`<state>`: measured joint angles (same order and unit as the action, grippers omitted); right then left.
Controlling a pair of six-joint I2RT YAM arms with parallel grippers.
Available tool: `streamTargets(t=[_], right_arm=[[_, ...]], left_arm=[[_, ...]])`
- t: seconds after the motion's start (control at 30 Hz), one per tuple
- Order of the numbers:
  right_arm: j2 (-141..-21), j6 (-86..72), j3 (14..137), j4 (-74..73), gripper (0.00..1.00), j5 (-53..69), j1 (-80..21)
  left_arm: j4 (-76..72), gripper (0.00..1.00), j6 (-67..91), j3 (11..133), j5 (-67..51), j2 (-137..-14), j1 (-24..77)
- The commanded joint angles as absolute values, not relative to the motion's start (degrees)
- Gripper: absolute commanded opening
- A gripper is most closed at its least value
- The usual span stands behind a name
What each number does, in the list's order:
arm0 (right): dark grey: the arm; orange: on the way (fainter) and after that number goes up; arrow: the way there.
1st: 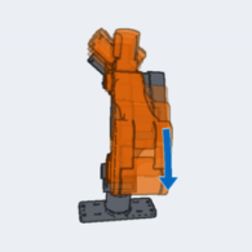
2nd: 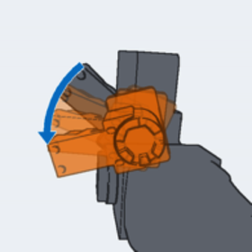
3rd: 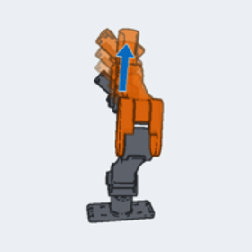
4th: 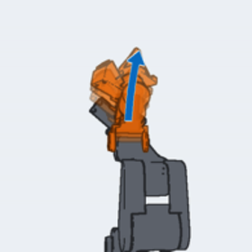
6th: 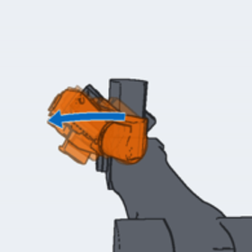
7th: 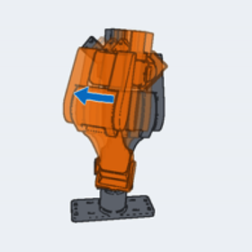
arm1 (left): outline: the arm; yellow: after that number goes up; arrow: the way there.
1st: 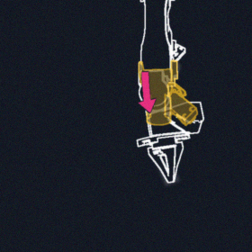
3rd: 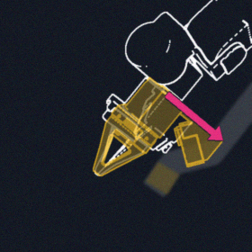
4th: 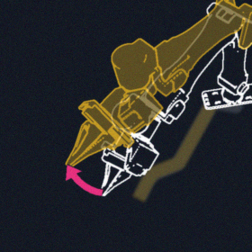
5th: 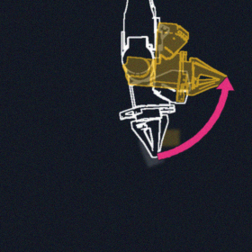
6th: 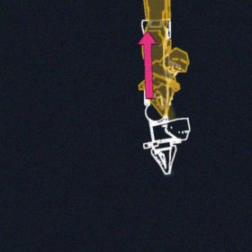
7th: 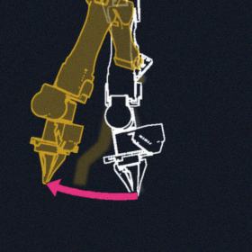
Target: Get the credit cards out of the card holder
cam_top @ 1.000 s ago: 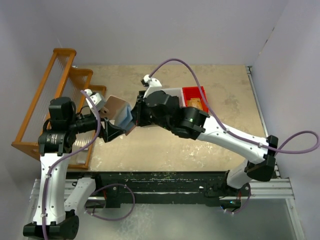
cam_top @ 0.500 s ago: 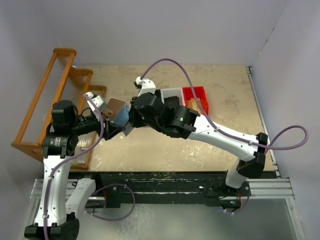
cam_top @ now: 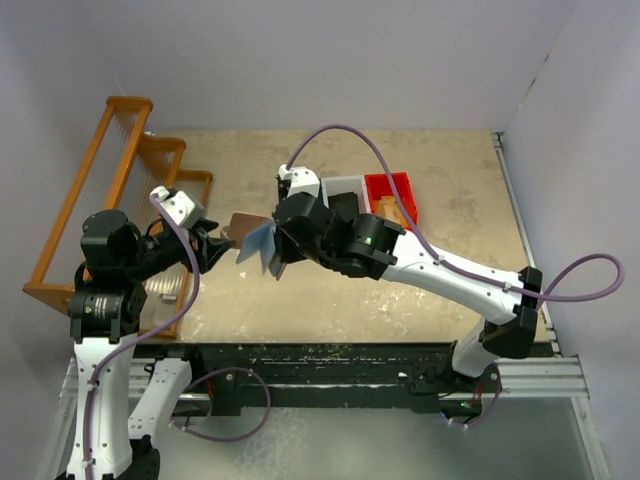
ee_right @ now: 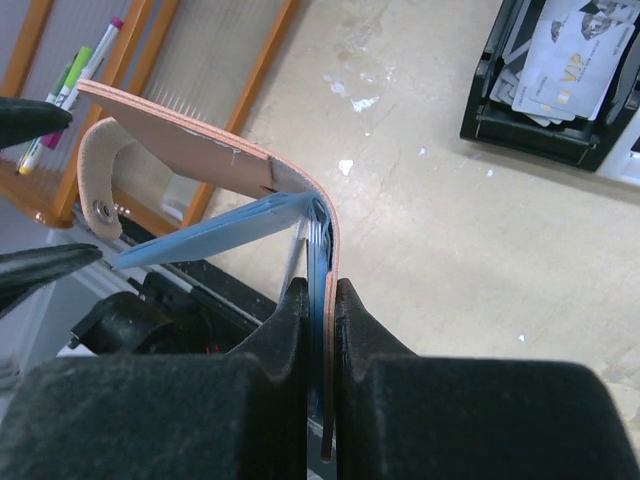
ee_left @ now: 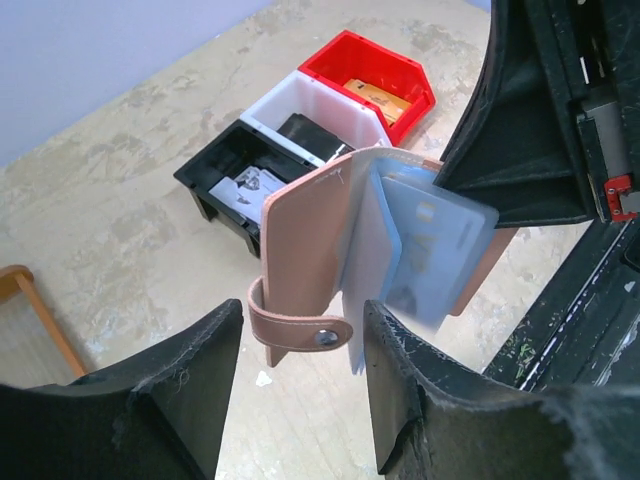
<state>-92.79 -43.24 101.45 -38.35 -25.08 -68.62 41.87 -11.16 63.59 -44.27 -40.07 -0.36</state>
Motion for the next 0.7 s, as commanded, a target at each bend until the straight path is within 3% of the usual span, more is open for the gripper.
streamTargets(t=[0.0, 0.1, 0.27, 0.5, 0.67], right_arm=[[-88.1, -42.4, 100.8, -35.4, 0.0, -22.8, -68.8], [-87.3, -42.1, 100.3, -34.9, 0.0, -21.9, -68.8], [-87.5, -41.8, 100.3, -34.3, 0.0, -21.0, -68.8], [-94.3, -41.1, 108.4, -34.3, 0.0, -23.0, -68.8], [-97.9, -40.9, 114.0, -35.2, 0.0, -23.9, -68.8]], left_arm=[[43.4, 0.54, -11.2, 66.2, -44.7, -40.6, -0.6], [45.4, 0.56, -10.1, 66.4, -48.9, -41.7, -0.6], [45.1, 0.77, -9.7, 64.6, -61.6, -39.7, -0.6], [45.3, 0.8, -12.8, 63.4, -66.4, -39.4, -0.6], [43.9, 0.78, -14.4, 62.1, -62.7, -38.7, -0.6]])
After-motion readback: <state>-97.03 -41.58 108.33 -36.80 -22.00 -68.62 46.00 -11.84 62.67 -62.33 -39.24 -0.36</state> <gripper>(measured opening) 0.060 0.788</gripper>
